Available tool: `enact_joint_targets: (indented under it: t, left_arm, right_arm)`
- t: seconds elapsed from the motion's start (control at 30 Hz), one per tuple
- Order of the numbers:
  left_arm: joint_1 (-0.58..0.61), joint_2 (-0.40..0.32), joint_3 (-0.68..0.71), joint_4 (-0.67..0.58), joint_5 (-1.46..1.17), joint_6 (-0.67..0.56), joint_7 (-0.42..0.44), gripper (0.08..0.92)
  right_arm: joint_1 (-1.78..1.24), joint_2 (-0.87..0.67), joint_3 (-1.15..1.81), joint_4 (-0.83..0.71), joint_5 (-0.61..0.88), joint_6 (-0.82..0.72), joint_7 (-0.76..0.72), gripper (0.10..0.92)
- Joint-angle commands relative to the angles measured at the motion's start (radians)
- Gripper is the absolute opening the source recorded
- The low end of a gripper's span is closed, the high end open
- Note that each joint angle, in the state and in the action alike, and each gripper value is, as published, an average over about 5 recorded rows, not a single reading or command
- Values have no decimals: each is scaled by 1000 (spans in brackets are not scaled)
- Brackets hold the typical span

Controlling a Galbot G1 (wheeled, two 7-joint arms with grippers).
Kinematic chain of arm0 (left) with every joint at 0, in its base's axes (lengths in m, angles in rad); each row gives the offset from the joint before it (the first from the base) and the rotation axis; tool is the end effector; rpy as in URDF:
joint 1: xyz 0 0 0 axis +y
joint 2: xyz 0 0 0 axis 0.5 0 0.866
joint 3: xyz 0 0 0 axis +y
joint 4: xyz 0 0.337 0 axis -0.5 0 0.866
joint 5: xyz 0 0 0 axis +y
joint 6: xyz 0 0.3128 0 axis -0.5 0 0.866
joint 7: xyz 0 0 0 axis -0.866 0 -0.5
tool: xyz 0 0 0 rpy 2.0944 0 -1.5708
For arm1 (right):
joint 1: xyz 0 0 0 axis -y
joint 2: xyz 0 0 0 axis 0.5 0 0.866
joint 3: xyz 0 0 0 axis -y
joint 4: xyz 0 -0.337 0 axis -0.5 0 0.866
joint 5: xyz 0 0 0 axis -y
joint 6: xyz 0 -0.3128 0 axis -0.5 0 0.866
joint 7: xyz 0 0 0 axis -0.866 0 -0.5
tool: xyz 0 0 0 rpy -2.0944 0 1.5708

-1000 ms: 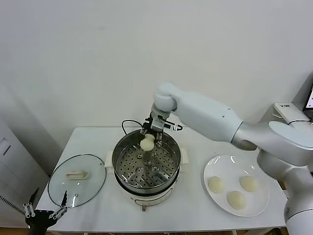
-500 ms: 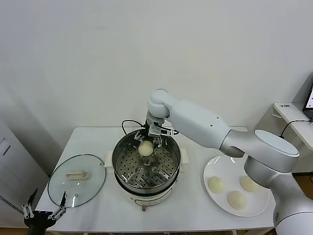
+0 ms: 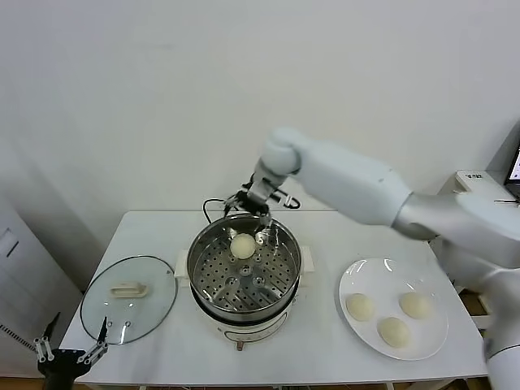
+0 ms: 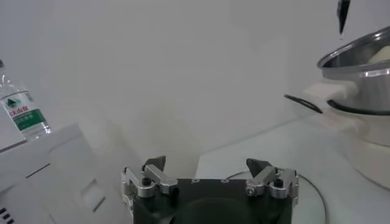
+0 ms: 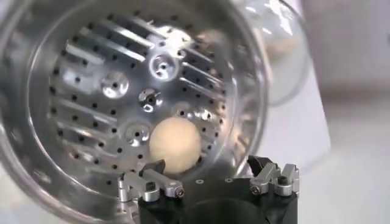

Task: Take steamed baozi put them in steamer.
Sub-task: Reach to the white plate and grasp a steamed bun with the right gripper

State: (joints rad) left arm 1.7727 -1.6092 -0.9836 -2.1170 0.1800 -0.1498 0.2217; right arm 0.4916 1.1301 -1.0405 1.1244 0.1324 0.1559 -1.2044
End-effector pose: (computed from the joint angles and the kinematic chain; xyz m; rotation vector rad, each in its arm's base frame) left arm 0.0605 0.1119 -0.2928 0.1883 -2.9426 -0.6498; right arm 0.5471 0.0538 -0.0156 1.8955 -1.1675 1.8716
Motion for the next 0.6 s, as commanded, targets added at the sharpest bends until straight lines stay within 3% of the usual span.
enact_joint_targets:
  t: [0.03, 0.3, 0.6]
  left_arm:
    - [-6, 5, 14, 0, 12, 2, 1, 823]
    - [-9, -4, 21, -2, 18, 2, 0, 823]
    - [-9, -4, 21, -1, 20, 0, -1, 823]
  right_arm:
    - [127, -273, -175, -23, 329, -375, -49, 823]
    - [-116, -501, -92, 163, 114, -365, -34, 823]
    - [-425, -584, 91, 213, -29, -312, 2, 823]
